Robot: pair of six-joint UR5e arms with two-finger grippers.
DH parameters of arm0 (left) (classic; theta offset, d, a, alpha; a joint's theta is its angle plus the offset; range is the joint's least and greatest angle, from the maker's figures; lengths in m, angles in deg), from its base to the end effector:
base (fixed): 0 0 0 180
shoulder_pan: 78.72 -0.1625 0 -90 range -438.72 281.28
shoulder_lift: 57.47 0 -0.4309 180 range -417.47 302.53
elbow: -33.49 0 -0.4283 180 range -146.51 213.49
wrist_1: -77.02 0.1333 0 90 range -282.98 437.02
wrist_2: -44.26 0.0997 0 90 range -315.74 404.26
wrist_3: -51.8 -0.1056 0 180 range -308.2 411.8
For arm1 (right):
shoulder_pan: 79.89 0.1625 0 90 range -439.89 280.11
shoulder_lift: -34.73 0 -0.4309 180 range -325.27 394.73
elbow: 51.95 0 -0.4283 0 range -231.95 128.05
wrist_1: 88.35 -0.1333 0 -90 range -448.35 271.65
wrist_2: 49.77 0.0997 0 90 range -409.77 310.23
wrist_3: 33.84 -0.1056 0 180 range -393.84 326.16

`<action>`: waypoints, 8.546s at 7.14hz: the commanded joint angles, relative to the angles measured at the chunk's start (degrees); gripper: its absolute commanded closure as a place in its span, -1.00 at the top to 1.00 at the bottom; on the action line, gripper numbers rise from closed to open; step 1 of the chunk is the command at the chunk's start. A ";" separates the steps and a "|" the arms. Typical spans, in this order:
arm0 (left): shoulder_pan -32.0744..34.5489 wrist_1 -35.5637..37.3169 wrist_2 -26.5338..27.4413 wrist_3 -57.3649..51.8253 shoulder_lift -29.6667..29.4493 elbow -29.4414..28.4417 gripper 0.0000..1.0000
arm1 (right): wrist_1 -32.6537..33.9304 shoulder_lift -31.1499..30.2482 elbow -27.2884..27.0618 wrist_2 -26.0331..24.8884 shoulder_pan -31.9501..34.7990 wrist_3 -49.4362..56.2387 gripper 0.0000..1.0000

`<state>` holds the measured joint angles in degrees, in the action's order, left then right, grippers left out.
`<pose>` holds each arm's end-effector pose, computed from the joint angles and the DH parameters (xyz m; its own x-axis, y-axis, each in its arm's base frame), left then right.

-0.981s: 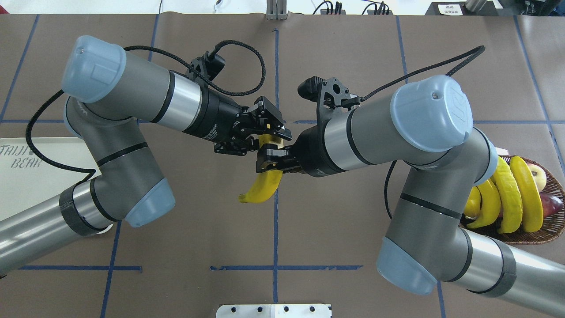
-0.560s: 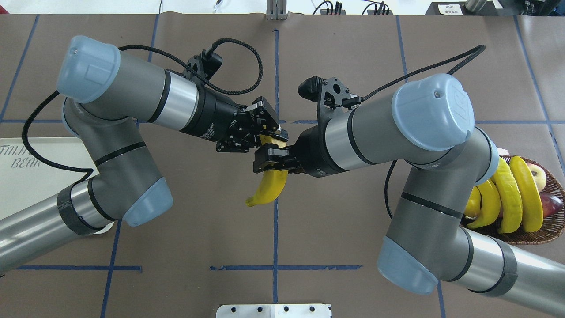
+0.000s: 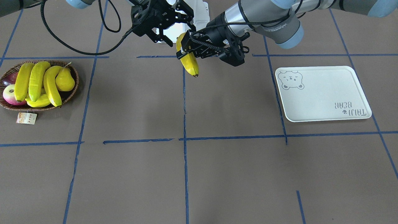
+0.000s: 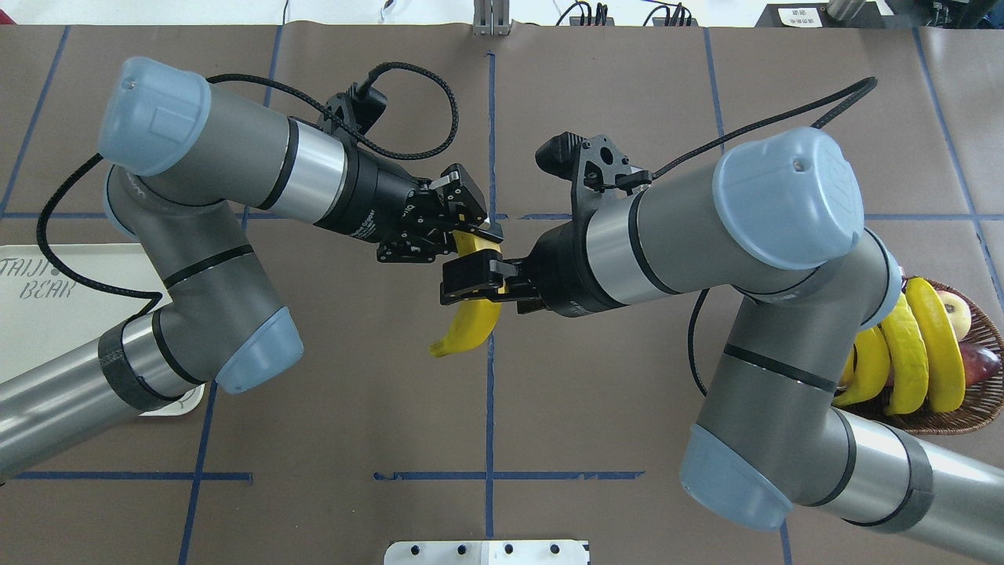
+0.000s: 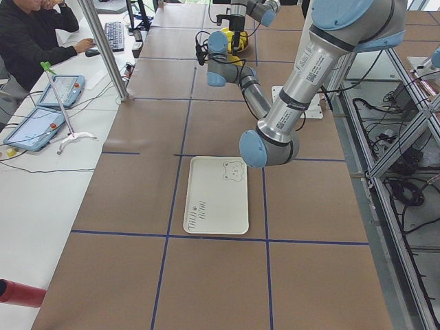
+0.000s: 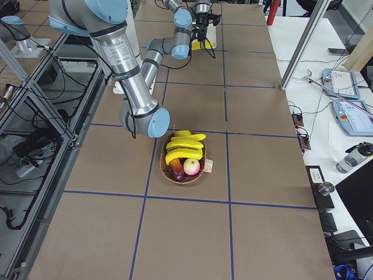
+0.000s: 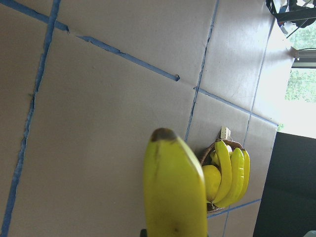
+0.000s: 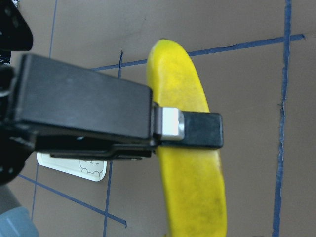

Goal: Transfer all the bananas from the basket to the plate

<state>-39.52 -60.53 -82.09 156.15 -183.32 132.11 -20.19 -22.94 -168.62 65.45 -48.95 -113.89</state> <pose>0.4509 -0.4590 0.1091 -0.0389 -0.2259 -0.9734 0.0417 0.9729 -0.2275 -0.4360 -0.3643 0.0763 0.1525 -0.0908 0.9841 -0.0792 0.9914 0.1038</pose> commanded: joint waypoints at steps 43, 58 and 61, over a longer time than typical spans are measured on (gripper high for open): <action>17.84 28.91 -0.91 -40.10 33.47 10.62 0.99 | 9.72 -46.14 -1.11 10.46 20.21 40.85 0.26; 17.84 29.09 -1.00 -40.10 33.47 10.53 0.99 | 12.68 -47.10 -6.18 11.25 23.89 41.73 -0.99; 17.84 29.09 -1.00 -40.10 33.47 10.53 0.99 | 33.09 -45.71 -17.24 13.00 37.02 58.79 -0.99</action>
<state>-21.68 -31.44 -83.03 116.05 -149.84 142.64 3.00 -69.79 -181.13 77.59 -18.36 -63.78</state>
